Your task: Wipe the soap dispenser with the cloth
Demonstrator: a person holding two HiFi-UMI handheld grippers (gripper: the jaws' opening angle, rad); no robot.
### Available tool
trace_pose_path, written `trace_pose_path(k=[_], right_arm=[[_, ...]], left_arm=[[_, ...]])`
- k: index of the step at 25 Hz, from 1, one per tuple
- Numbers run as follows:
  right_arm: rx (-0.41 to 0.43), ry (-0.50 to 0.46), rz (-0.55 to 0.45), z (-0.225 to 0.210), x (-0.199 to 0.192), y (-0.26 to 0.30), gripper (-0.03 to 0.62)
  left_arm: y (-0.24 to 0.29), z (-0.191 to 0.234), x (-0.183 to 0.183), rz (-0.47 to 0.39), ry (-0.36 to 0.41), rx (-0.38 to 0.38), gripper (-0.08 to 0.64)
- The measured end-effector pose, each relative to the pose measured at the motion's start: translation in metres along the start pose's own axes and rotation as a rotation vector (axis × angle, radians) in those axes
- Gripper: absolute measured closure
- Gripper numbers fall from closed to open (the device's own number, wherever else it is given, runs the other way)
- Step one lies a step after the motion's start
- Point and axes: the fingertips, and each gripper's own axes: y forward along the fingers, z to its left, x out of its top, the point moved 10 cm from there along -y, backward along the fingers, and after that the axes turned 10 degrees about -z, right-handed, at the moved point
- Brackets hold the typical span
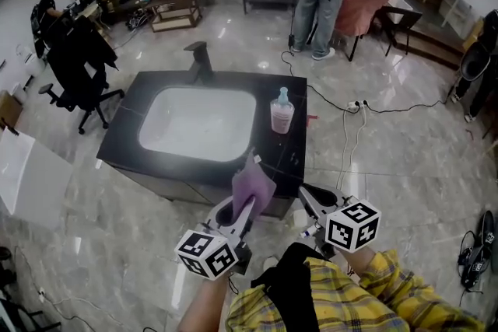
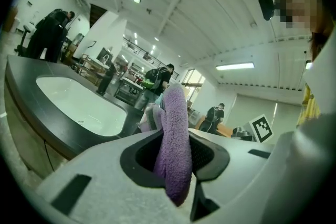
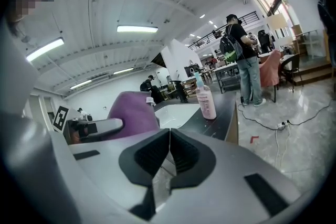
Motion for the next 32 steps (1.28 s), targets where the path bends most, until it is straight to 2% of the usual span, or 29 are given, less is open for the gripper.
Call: trace_pose_path(k=[8, 15, 29, 32], right_arm=[[-0.037, -0.017, -0.029, -0.021, 0.022, 0.04, 0.586], [-0.024, -0.019, -0.029, -0.052, 0.044, 0.07, 0.586], [-0.044, -0.005, -0.073, -0.12, 0.084, 0.098, 0.586], [-0.044, -0.006, -0.084, -0.133, 0.09, 0.102, 0.586]], left_arm=[[0.029, 0.021, 0.011, 0.002, -0.008, -0.033, 0.48], [0.074, 0.035, 0.021, 0.008, -0.005, -0.006, 0.48], [0.164, 0.05, 0.032, 0.04, -0.007, -0.013, 0.48], [0.176, 0.052, 0.033, 0.045, -0.027, -0.018, 0.48]])
